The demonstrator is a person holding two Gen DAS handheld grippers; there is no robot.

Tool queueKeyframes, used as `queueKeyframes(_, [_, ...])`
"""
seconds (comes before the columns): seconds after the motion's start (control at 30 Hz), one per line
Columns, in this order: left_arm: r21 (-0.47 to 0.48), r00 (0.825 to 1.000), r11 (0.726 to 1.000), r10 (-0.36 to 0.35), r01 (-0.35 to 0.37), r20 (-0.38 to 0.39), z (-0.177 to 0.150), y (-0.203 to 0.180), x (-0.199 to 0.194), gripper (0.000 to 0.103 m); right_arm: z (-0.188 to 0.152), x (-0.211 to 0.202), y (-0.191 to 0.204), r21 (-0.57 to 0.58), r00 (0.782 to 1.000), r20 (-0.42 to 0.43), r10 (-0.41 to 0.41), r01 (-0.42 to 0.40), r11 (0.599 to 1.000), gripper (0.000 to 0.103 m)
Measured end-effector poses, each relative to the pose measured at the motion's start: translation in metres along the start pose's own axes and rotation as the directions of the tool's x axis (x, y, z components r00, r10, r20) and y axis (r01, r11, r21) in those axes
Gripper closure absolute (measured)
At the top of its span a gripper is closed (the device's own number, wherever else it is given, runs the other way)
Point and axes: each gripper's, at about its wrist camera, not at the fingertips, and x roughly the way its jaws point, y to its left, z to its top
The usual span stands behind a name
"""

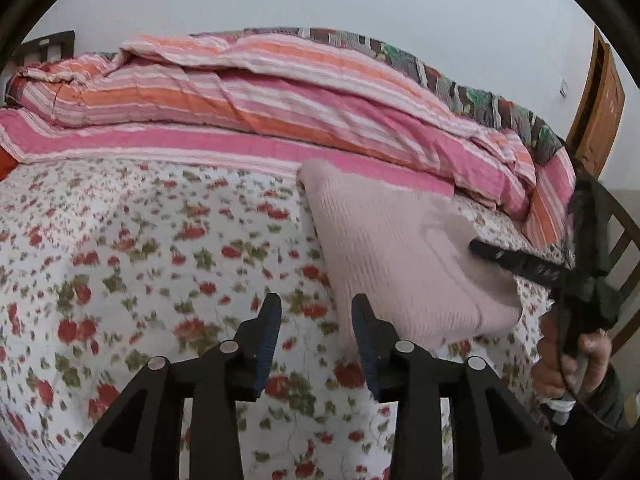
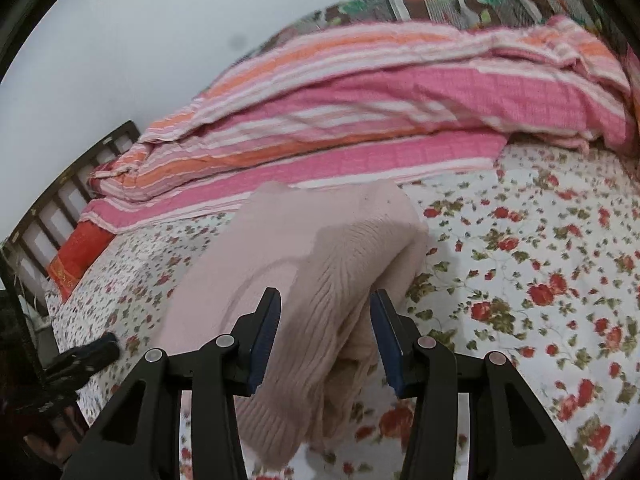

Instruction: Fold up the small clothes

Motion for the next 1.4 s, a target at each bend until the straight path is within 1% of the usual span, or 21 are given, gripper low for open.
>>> queueKeyframes(0.07, [0.007, 1.0, 1.0, 0.014, -0.014, 0.01, 0.005, -0.003, -0.001, 0.068, 0.003, 0.013, -0.005, 0.024, 1.0, -0.028, -0.003, 0.003, 1.0, 0.056])
queueKeyframes(0.1, [0.011, 1.0, 1.0, 0.022, -0.022, 0.015, 0.009, -0.005, -0.001, 0.068, 0.004, 0.018, -0.007, 0.035, 0.999, -0.038, 0.002, -0.001, 0.999, 0.058])
queueKeyframes(0.13, [0.014, 0.999, 1.0, 0.026, -0.026, 0.022, 0.012, -0.007, -0.002, 0.068, 0.004, 0.022, -0.009, 0.049, 0.999, -0.049, 0.005, -0.002, 0.999, 0.064])
queueKeyframes(0.2, [0.018, 0.999, 0.999, 0.029, -0.03, 0.033, 0.016, -0.009, -0.003, 0.065, 0.003, 0.028, -0.012, 0.075, 0.998, -0.057, 0.024, -0.02, 0.997, 0.072])
queueKeyframes(0.27, [0.018, 0.999, 0.999, 0.032, -0.033, 0.041, 0.018, -0.011, -0.004, 0.064, 0.003, 0.028, -0.012, 0.082, 0.999, -0.038, 0.022, -0.019, 0.996, 0.079])
queueKeyframes(0.33, [0.021, 0.998, 0.999, 0.04, -0.041, 0.045, 0.021, -0.013, -0.003, 0.064, 0.002, 0.025, -0.007, 0.056, 1.0, -0.015, 0.014, -0.013, 0.998, 0.084])
queueKeyframes(0.43, [0.021, 0.998, 0.998, 0.058, -0.059, 0.038, 0.023, -0.014, 0.0, 0.064, 0.003, 0.022, -0.001, 0.025, 1.0, -0.001, 0.002, -0.002, 1.0, 0.086])
queueKeyframes(0.63, [0.011, 0.996, 0.997, 0.082, -0.082, 0.022, 0.023, -0.014, 0.006, 0.064, 0.007, 0.017, -0.004, 0.035, 1.0, 0.003, 0.023, -0.023, 0.999, 0.087])
queueKeyframes(0.83, [-0.002, 0.996, 0.996, 0.093, -0.093, 0.015, 0.022, -0.011, 0.008, 0.061, 0.006, 0.015, -0.003, 0.024, 1.0, 0.003, 0.021, -0.021, 0.999, 0.087])
queueKeyframes(0.87, [-0.004, 0.995, 0.995, 0.095, -0.095, 0.013, 0.022, -0.01, 0.009, 0.059, 0.006, 0.015, -0.003, 0.024, 1.0, 0.003, 0.021, -0.021, 0.999, 0.087])
queueKeyframes(0.9, [-0.007, 0.995, 0.995, 0.095, -0.095, 0.014, 0.022, -0.009, 0.009, 0.049, 0.006, 0.015, -0.003, 0.024, 1.0, 0.002, 0.021, -0.021, 0.999, 0.087])
queueKeyframes(0.93, [-0.008, 0.996, 0.996, 0.093, -0.093, 0.018, 0.022, -0.009, 0.009, 0.043, 0.006, 0.015, -0.003, 0.023, 1.0, 0.002, 0.021, -0.021, 1.0, 0.087])
queueKeyframes(0.97, [-0.007, 0.996, 0.996, 0.089, -0.089, 0.031, 0.022, -0.009, 0.008, 0.039, 0.006, 0.015, -0.003, 0.024, 1.0, 0.003, 0.021, -0.021, 1.0, 0.087])
queueKeyframes(1.0, [-0.002, 0.995, 0.996, 0.094, -0.094, 0.039, 0.022, -0.01, 0.007, 0.039, 0.006, 0.015, -0.003, 0.023, 1.0, 0.002, 0.021, -0.021, 1.0, 0.087])
queueKeyframes(1.2, [-0.007, 0.995, 0.995, 0.1, -0.1, 0.018, 0.021, -0.006, 0.014, 0.039, 0.006, 0.015, -0.003, 0.023, 1.0, 0.005, 0.017, -0.017, 1.0, 0.087])
queueKeyframes(1.3, [-0.02, 0.996, 0.996, 0.09, -0.09, -0.014, 0.018, 0.002, 0.021, 0.039, 0.006, 0.012, 0.002, -0.014, 1.0, 0.019, 0.018, -0.018, 1.0, 0.089])
queueKeyframes(1.37, [-0.033, 0.995, 0.995, 0.091, -0.092, -0.028, 0.014, 0.007, 0.024, 0.039, 0.007, -0.001, 0.0, -0.031, 0.997, 0.061, 0.054, -0.052, 0.998, 0.089])
queueKeyframes(1.4, [-0.042, 0.996, 0.995, 0.087, -0.088, -0.037, 0.012, 0.011, 0.027, 0.039, 0.007, -0.011, -0.004, -0.021, 0.991, 0.103, 0.086, -0.084, 0.996, 0.09])
